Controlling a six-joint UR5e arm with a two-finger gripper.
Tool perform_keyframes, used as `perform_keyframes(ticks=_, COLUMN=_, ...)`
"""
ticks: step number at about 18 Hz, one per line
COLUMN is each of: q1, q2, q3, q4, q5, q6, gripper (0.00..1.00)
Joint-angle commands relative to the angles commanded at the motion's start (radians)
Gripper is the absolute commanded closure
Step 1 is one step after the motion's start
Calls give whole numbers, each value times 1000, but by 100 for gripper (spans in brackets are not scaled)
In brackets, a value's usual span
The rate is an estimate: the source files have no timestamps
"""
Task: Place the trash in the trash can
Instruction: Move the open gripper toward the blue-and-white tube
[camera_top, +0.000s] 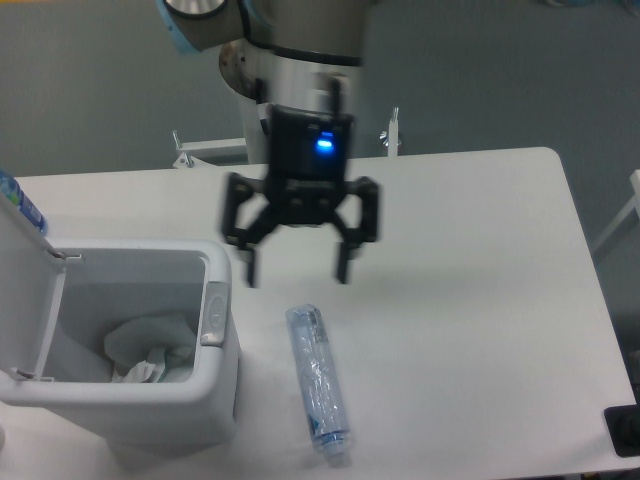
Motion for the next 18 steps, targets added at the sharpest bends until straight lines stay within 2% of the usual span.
perform_keyframes(ticks=3, q1=0, q2=-38, q3=-11, q4=-3, q5=101, q6=120, gripper=0)
perform_keyframes(ticks=7, q1=-14, q2=-145, q3=-18, q4=-5, q5=192, q6=132, gripper=0)
perform_keyframes(ticks=13, q1=-61, q2=-297, q3=9, q4=5, q5=194, q6=131, gripper=0)
perform_keyframes(ticks=18, q1=-109, q2=-391, q3=43, q4=12, q5=145, q6=118, gripper=0)
